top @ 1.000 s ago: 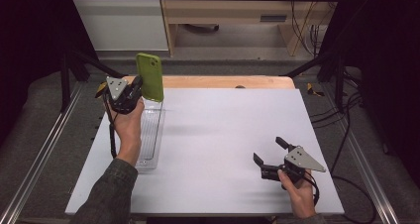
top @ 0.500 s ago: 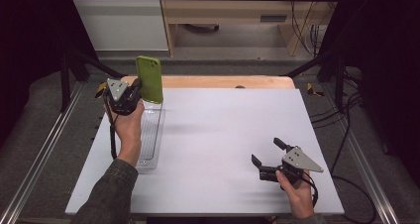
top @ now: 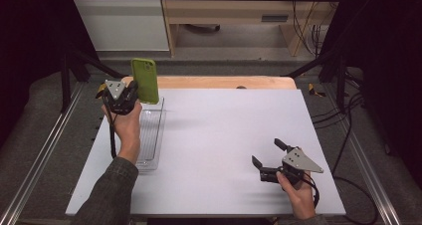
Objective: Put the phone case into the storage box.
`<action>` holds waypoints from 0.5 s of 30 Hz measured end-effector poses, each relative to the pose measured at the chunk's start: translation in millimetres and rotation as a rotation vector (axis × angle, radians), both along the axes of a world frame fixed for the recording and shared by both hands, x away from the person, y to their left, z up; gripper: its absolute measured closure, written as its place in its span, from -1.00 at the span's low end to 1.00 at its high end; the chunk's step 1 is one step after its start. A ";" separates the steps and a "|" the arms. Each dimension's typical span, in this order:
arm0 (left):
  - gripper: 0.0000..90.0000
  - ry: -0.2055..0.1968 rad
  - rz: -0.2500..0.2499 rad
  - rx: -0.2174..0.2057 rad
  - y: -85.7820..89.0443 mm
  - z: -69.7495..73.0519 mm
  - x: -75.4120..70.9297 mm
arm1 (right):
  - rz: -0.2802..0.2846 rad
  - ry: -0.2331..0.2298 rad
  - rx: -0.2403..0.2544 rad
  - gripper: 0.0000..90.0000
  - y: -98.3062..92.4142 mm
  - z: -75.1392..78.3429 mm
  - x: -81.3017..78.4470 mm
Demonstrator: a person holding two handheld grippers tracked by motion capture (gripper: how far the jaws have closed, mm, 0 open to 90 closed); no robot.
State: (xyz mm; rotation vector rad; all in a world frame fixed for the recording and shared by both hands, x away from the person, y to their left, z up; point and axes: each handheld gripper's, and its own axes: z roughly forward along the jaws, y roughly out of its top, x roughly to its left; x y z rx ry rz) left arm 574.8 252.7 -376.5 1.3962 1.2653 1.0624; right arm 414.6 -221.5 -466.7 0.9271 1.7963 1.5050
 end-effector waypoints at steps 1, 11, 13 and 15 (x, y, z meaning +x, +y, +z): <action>0.95 0.003 0.001 0.003 -0.4 -0.9 0.8 | 0.000 -0.002 -0.002 -0.93 -0.1 0.0 0.1; 0.95 0.037 0.014 0.017 -1.9 -13.4 6.2 | -0.001 -0.006 -0.011 -0.93 -1.6 0.5 0.0; 0.95 0.039 0.018 0.011 -1.5 -14.9 7.1 | -0.003 -0.004 -0.011 -0.93 -1.9 0.4 0.0; 0.95 0.039 0.021 0.016 -1.4 -15.8 8.1 | -0.004 -0.002 -0.011 -0.93 -2.1 0.3 0.1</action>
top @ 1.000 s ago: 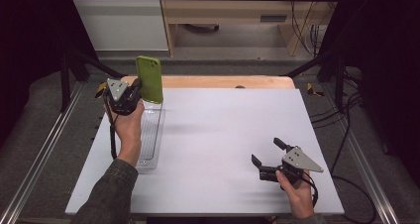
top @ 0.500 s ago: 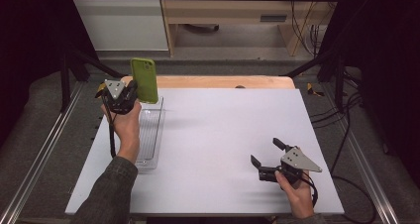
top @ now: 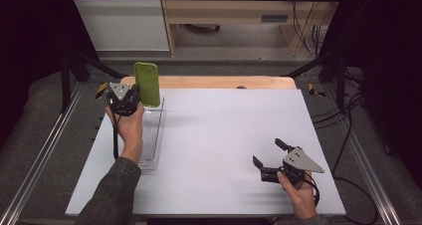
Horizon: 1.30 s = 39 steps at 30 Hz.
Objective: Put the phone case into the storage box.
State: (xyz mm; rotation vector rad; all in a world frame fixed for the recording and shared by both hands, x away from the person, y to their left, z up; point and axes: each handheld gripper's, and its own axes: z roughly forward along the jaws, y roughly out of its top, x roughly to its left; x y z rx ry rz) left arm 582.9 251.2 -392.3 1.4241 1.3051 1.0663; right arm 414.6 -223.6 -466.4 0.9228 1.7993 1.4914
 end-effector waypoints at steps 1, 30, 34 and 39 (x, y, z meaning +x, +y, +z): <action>0.95 0.001 0.001 -0.002 0.2 -0.4 0.4 | 0.000 0.000 0.000 -0.93 0.0 0.0 0.0; 0.95 0.038 0.017 0.006 3.8 -14.2 2.6 | 0.004 0.007 -0.003 -0.93 0.0 -0.6 0.4; 0.95 0.045 0.019 0.001 5.1 -16.0 2.6 | 0.005 0.007 -0.003 -0.93 0.0 -0.5 0.3; 0.95 0.051 0.017 -0.008 5.8 -16.8 3.2 | 0.005 0.006 -0.009 -0.93 -0.3 -0.8 0.5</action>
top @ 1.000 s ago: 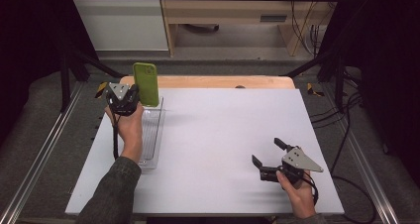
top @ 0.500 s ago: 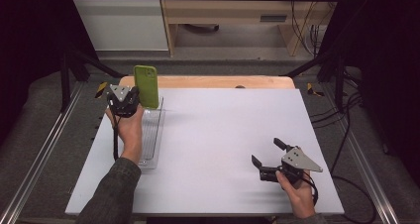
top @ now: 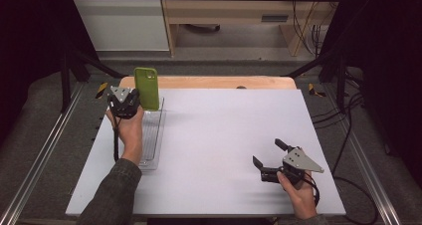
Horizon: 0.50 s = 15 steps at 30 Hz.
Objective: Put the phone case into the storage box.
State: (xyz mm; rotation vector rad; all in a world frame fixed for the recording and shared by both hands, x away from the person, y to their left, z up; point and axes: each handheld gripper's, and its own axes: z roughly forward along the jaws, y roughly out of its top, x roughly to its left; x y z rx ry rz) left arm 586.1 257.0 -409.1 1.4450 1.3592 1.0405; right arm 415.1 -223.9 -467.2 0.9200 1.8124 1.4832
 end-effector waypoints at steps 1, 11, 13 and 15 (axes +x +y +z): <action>0.95 0.001 0.001 0.002 0.1 -0.1 0.1 | 0.001 0.000 0.000 -0.93 0.1 0.0 0.0; 0.95 0.013 0.007 -0.001 1.7 -1.6 0.8 | 0.000 0.000 0.000 -0.93 0.3 0.0 -0.1; 0.95 0.014 0.006 -0.001 1.3 -1.8 0.8 | 0.000 0.001 0.001 -0.93 0.2 -0.2 0.0; 0.95 0.015 0.006 -0.001 1.3 -1.9 0.7 | -0.001 0.001 0.002 -0.93 0.2 -0.4 0.1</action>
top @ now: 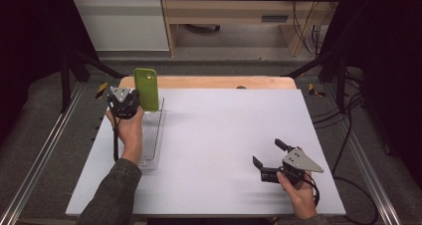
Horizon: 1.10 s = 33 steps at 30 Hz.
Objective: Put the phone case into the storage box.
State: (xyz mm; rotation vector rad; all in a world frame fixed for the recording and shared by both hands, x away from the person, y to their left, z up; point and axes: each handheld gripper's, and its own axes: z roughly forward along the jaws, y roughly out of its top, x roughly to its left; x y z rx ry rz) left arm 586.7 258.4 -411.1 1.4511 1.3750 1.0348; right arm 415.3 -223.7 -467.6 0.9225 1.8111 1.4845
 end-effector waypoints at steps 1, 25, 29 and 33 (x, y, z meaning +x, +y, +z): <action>0.95 0.000 0.000 -0.001 0.1 -0.1 -0.1 | -0.001 0.001 0.002 -0.93 0.0 0.1 -0.1; 0.94 0.022 0.002 -0.001 -0.7 -5.2 1.1 | -0.001 0.003 0.005 -0.93 0.0 0.2 -0.2; 0.94 0.026 0.004 -0.003 -0.5 -7.3 1.6 | 0.000 0.005 0.010 -0.93 -0.3 0.3 -0.1; 0.94 0.032 0.001 0.000 -1.0 -8.6 1.8 | -0.001 0.006 0.011 -0.93 -0.3 0.2 -0.1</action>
